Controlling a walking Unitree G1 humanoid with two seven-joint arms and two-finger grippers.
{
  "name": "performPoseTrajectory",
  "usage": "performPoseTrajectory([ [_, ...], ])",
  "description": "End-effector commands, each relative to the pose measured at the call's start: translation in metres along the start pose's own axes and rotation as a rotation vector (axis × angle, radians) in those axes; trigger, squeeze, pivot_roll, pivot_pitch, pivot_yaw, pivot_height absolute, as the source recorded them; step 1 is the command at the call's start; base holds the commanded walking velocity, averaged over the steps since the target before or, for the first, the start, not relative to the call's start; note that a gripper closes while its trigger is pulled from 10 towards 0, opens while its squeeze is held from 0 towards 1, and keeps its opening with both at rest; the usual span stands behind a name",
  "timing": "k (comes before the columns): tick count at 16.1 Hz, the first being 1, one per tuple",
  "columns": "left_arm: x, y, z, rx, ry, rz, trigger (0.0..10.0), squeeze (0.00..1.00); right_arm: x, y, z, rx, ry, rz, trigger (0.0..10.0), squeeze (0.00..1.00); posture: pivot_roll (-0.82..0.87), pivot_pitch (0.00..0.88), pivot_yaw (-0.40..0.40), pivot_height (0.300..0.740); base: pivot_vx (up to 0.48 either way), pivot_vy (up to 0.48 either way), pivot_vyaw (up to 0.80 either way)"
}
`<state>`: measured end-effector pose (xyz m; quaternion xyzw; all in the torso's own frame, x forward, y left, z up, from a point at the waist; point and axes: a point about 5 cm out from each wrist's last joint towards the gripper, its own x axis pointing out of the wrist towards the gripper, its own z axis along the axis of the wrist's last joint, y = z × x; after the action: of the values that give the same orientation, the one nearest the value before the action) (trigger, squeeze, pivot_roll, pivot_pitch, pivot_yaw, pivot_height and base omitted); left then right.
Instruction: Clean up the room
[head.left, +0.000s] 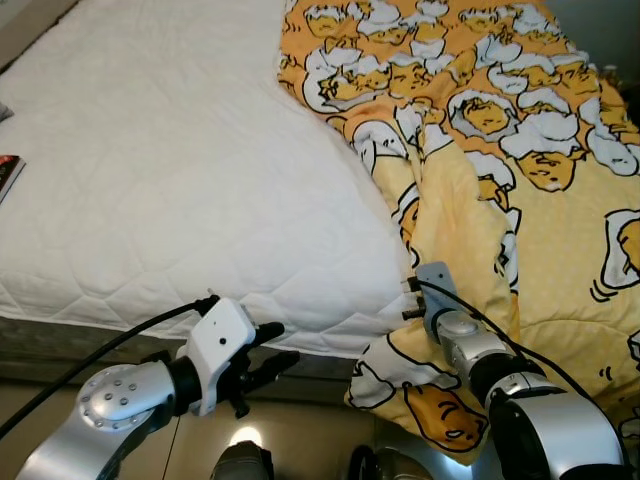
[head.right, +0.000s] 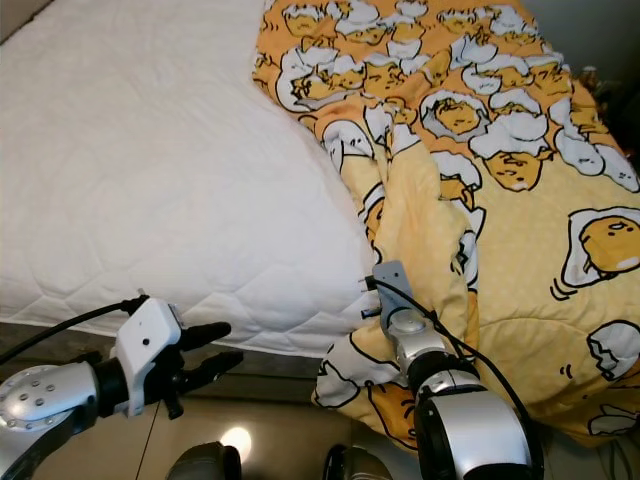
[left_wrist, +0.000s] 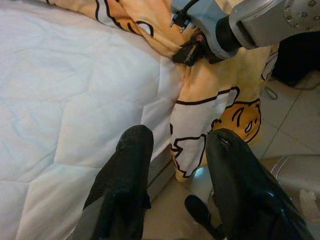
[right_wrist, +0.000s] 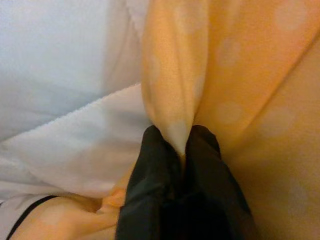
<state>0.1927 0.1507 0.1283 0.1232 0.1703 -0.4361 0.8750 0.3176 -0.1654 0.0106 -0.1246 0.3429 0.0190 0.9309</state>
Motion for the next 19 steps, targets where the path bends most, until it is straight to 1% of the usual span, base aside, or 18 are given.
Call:
performPoseTrajectory([
  [1, 0.002, 0.0, -0.003, 0.007, 0.003, 0.012, 10.0, 0.0, 0.0, -0.005, -0.004, 0.045, 0.002, 0.002, 0.0, 0.0, 0.21, 0.017, -0.043, 0.74, 0.0, 0.0, 0.0],
  [2, 0.002, 0.001, -0.003, 0.005, -0.001, 0.021, 10.0, 0.0, 0.0, -0.005, -0.003, 0.067, -0.006, 0.01, 0.0, 0.0, 0.2, 0.008, -0.042, 0.74, 0.0, 0.0, 0.0],
  [3, 0.004, 0.004, -0.004, 0.004, -0.007, 0.037, 10.0, 0.0, 0.0, -0.005, -0.001, 0.111, -0.024, 0.032, 0.0, 0.0, 0.19, 0.0, -0.038, 0.74, 0.0, 0.0, 0.0],
  [4, 0.005, 0.005, -0.005, 0.004, -0.009, 0.046, 10.0, 0.0, 0.0, -0.005, -0.001, 0.129, -0.031, 0.048, 0.0, 0.0, 0.19, 0.0, -0.038, 0.74, 0.0, 0.0, 0.0],
  [6, 0.009, 0.011, -0.008, 0.017, -0.019, 0.076, 10.0, 0.0, -0.001, 0.003, 0.001, 0.186, -0.068, 0.18, 0.0, 0.0, 0.17, 0.0, -0.035, 0.74, 0.0, 0.0, 0.0],
  [7, 0.01, 0.013, -0.007, 0.021, -0.023, 0.081, 10.0, 0.0, -0.002, 0.006, 0.002, 0.199, -0.079, 0.218, 0.0, 0.0, 0.16, 0.0, -0.035, 0.74, 0.0, 0.0, 0.0],
  [8, 0.013, 0.018, -0.006, 0.027, -0.031, 0.089, 10.0, 0.0, -0.004, 0.013, 0.004, 0.209, -0.103, 0.326, 0.0, 0.0, 0.16, 0.0, -0.032, 0.74, 0.0, 0.0, 0.0],
  [9, 0.015, 0.022, -0.005, 0.033, -0.035, 0.092, 10.0, 0.0, -0.007, 0.023, 0.006, 0.185, -0.12, 0.475, 0.0, 0.0, 0.15, 0.0, -0.023, 0.74, 0.0, 0.0, 0.0],
  [11, 0.017, 0.024, -0.005, 0.038, -0.039, 0.093, 10.0, 0.0, -0.01, 0.03, 0.008, 0.165, -0.131, 0.587, 0.0, 0.0, 0.15, 0.0, -0.022, 0.74, 0.0, 0.0, 0.0],
  [13, 0.017, 0.025, -0.005, 0.045, -0.043, 0.09, 10.0, 0.0, -0.022, 0.049, 0.021, 0.183, -0.198, 0.93, 0.0, 0.0, 0.15, 0.0, -0.013, 0.74, 0.0, 0.0, 0.0],
  [14, 0.017, 0.026, -0.006, 0.047, -0.043, 0.088, 10.0, 0.0, -0.029, 0.054, 0.024, 0.165, -0.217, 1.057, 0.0, 0.0, 0.15, 0.0, -0.011, 0.74, 0.0, 0.0, 0.0],
  [16, 0.017, 0.028, -0.006, 0.052, -0.042, 0.085, 10.0, 0.0, -0.042, 0.062, 0.029, 0.108, -0.243, 1.269, 0.0, 0.0, 0.15, 0.0, -0.007, 0.74, 0.0, 0.0, 0.0],
  [17, 0.015, 0.028, -0.005, 0.057, -0.04, 0.081, 10.0, 0.0, -0.06, 0.067, 0.033, 0.037, -0.269, 1.465, 0.0, 0.0, 0.15, 0.0, -0.005, 0.74, 0.0, 0.0, 0.0],
  [19, 0.014, 0.028, -0.006, 0.058, -0.037, 0.079, 10.0, 0.0, -0.071, 0.067, 0.034, -0.005, -0.275, 1.546, 0.0, 0.0, 0.15, 0.0, -0.004, 0.74, 0.0, 0.0, 0.0],
])
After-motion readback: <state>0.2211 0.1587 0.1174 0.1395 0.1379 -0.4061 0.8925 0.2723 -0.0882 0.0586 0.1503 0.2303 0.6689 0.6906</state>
